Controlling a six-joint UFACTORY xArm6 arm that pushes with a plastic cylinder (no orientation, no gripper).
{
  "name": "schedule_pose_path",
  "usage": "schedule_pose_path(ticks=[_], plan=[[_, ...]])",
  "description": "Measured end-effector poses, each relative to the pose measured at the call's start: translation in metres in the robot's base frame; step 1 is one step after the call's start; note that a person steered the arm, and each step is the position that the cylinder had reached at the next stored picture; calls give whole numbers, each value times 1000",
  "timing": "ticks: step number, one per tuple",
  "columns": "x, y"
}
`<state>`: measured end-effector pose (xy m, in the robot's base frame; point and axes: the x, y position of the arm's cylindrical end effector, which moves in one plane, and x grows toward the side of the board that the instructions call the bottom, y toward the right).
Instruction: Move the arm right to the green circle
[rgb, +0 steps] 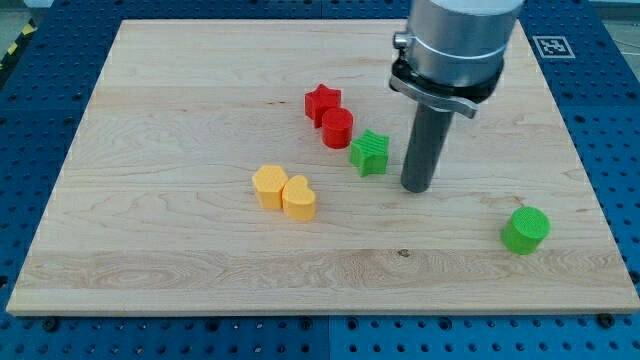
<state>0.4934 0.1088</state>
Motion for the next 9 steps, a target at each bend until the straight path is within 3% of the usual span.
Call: schedule_pose_path(ticks=[3,6,7,8,9], plan=[[10,54],[16,147],[44,165],[105,165],[119,152]])
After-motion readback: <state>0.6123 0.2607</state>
